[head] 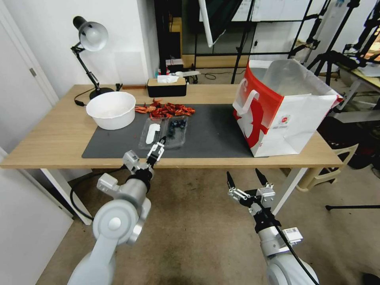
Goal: Close the takeout container lid, then place the container into the takeout bag.
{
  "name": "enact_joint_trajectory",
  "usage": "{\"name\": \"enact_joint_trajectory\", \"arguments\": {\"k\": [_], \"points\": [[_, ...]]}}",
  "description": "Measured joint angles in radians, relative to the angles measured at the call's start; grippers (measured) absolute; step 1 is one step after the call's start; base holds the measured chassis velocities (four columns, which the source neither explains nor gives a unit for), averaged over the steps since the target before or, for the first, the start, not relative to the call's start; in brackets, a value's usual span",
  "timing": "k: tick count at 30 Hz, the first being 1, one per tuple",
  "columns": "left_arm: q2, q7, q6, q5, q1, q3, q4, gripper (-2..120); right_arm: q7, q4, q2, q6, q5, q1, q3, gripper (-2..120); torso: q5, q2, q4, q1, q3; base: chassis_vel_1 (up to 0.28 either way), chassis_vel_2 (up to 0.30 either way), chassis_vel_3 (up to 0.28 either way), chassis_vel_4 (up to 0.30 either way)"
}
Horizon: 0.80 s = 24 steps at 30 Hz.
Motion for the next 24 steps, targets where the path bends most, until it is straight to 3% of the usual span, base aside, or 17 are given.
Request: {"name": "enact_joint_trajectory", "arguments": {"k": [13,24], "points": [[-0.012,-0.025,-0.003,-0.014,-0.053,-0.002,0.078,100,0.005,-0.007,-0.028,-0.012,0.001,0.014,-0.011,100,-0.0001,0.000,0.0001,0.000,0.000,0.000,0.000,0.000,0.000],[-0.008,0.010,-0.026,0.015,-0.076,-0.002,0.139,100,0.008,-0.021,-0.033,-0.014,0.003,0.035,-0.012,100,0.0000,0.000,0.0001,0.000,0.000,0.000,0.000,0.000,0.000]]}}
